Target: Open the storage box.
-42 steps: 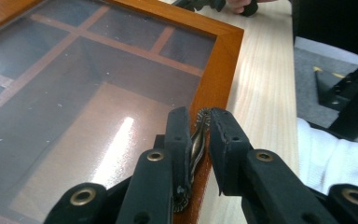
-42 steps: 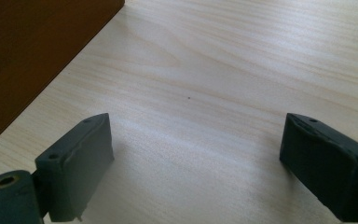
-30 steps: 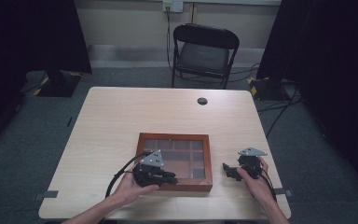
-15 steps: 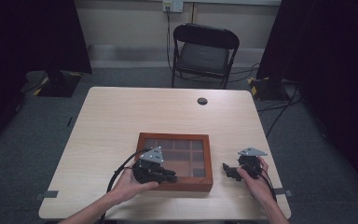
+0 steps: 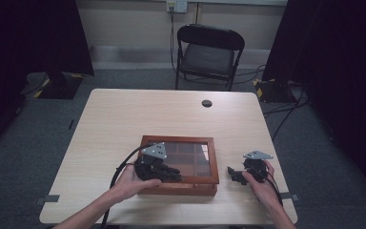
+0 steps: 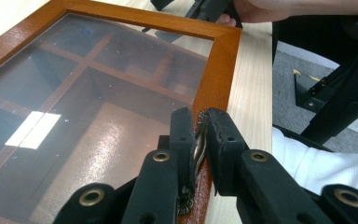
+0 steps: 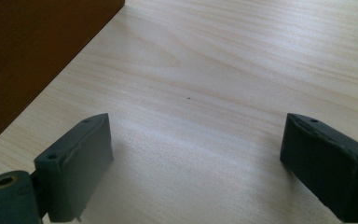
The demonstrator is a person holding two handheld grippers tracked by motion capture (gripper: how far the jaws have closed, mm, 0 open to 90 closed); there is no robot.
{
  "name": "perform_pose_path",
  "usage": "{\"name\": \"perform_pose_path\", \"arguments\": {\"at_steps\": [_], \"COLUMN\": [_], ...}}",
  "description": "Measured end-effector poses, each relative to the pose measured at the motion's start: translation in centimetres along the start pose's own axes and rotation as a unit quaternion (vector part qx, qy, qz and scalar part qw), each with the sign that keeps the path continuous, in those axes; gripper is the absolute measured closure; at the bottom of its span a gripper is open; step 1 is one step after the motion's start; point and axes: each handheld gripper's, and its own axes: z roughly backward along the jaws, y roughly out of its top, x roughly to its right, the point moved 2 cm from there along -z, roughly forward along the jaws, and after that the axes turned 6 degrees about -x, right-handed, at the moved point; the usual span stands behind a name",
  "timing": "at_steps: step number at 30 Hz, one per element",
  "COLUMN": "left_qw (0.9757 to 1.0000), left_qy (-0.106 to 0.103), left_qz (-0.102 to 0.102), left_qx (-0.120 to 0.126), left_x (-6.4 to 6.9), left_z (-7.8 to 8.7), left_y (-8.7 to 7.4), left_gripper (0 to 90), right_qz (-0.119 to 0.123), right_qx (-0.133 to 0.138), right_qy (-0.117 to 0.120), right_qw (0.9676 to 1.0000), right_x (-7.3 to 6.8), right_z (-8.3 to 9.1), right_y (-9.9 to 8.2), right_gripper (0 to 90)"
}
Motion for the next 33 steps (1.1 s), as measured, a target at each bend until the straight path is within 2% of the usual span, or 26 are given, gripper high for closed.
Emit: {"name": "perform_pose_path", "arguments": {"at_steps": [5, 10, 14, 21, 28, 30, 33], "left_qw": [1.0000, 1.0000, 1.0000, 1.0000, 0.9999, 0.9999, 0.9999], "left_qy": [0.000, 0.000, -0.002, -0.007, -0.012, -0.009, -0.008], "left_qz": [0.004, -0.005, -0.004, -0.001, 0.004, 0.007, 0.008], "left_qx": [0.003, -0.006, -0.005, 0.006, 0.000, -0.012, -0.011], "left_x": [-0.1, -0.2, -0.2, -0.5, -0.7, -0.7, -0.7], "left_z": [0.3, 0.7, 0.9, 1.4, 1.7, 1.8, 1.8], "left_y": [0.4, 0.9, 1.5, 2.1, 2.4, 2.7, 2.8], "left_gripper": [81.1, 81.1, 81.1, 81.3, 81.3, 81.3, 81.3], "right_qz": [0.000, 0.000, 0.000, 0.001, 0.001, 0.001, 0.001], "right_qx": [0.000, -0.001, -0.001, 0.000, 0.000, -0.001, -0.001], "right_qy": [0.000, 0.000, 0.001, 0.001, 0.000, 0.001, 0.001], "right_qw": [1.0000, 1.0000, 1.0000, 1.0000, 1.0000, 1.0000, 1.0000], "right_x": [0.0, 0.0, 0.0, 0.0, 0.0, 0.0, 0.1], "right_z": [0.0, 0.0, 0.0, 0.0, -0.1, -0.1, -0.1], "right_y": [0.0, 0.0, 0.0, 0.0, 0.0, 0.1, 0.1], "right_gripper": [8.3, 8.2, 8.2, 8.1, 7.7, 7.6, 7.6]}}
